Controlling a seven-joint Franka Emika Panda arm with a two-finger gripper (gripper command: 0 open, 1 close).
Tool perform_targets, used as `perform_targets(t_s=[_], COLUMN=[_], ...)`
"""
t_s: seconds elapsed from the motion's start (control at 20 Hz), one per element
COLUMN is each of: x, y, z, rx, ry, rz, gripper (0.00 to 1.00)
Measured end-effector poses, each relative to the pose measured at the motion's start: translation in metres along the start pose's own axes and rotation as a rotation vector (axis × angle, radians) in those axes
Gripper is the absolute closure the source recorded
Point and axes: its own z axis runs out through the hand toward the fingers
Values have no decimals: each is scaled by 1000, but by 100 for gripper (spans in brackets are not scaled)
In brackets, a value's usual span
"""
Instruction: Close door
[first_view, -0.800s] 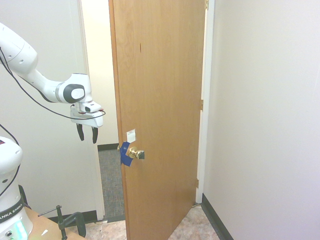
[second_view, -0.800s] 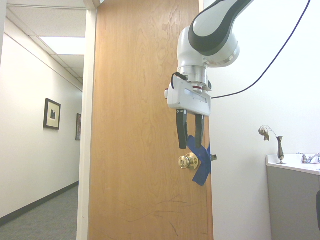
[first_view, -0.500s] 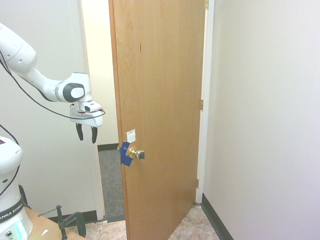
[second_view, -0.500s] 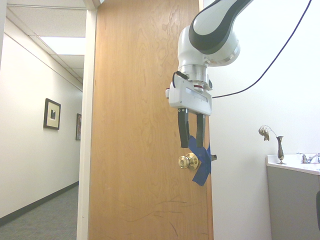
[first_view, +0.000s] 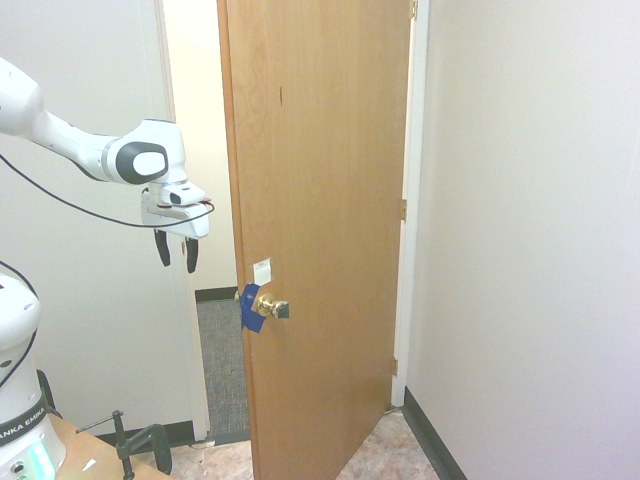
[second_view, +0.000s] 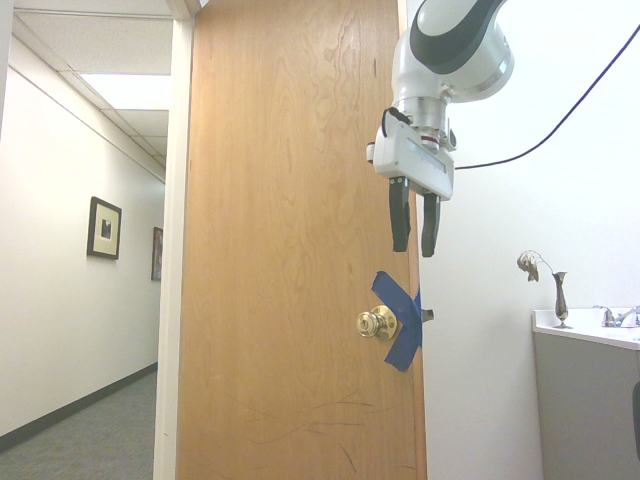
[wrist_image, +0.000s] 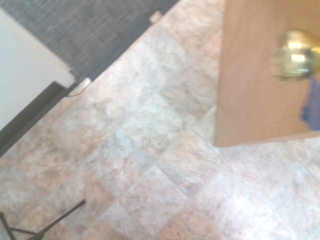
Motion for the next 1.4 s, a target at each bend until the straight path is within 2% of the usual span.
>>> perform_targets(t_s=[0.4,0.65,0.8,1.1,1.4], x=[63,122,156,203,199], y=[69,130,150,137,94], z=[-17,-29,-26,5,18], rx=[31,62,60,122,168], ry=[-2,-1,-8,43,70], rz=[141,262,326,407,382], gripper=[0,0,0,0,0])
